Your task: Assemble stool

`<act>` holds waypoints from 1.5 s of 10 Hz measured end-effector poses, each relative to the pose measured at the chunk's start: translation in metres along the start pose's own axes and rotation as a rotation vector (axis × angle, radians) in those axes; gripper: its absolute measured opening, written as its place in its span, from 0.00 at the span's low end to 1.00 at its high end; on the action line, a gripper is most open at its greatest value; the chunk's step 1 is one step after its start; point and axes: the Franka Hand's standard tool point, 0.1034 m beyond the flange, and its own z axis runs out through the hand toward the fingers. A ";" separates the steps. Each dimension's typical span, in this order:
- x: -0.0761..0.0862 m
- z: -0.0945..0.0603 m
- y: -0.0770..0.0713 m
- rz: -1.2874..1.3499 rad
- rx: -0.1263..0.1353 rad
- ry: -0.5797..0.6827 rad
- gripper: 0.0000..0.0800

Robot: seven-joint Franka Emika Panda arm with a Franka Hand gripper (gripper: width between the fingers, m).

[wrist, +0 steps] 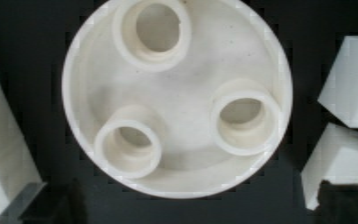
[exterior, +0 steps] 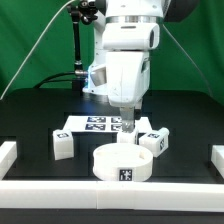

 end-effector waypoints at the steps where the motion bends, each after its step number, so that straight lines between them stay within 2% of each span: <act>1: 0.000 0.001 -0.001 0.000 0.002 0.000 0.81; 2: 0.000 0.002 -0.001 0.000 0.004 -0.001 0.81; 7: -0.006 0.041 -0.013 0.011 0.035 0.001 0.81; 10: -0.007 0.049 -0.018 0.014 0.051 -0.002 0.81; 15: -0.009 0.050 -0.017 0.023 0.047 -0.002 0.81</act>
Offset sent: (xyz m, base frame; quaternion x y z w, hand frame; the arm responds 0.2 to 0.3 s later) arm 0.0050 0.0039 -0.0294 0.0001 0.0280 0.0042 0.9996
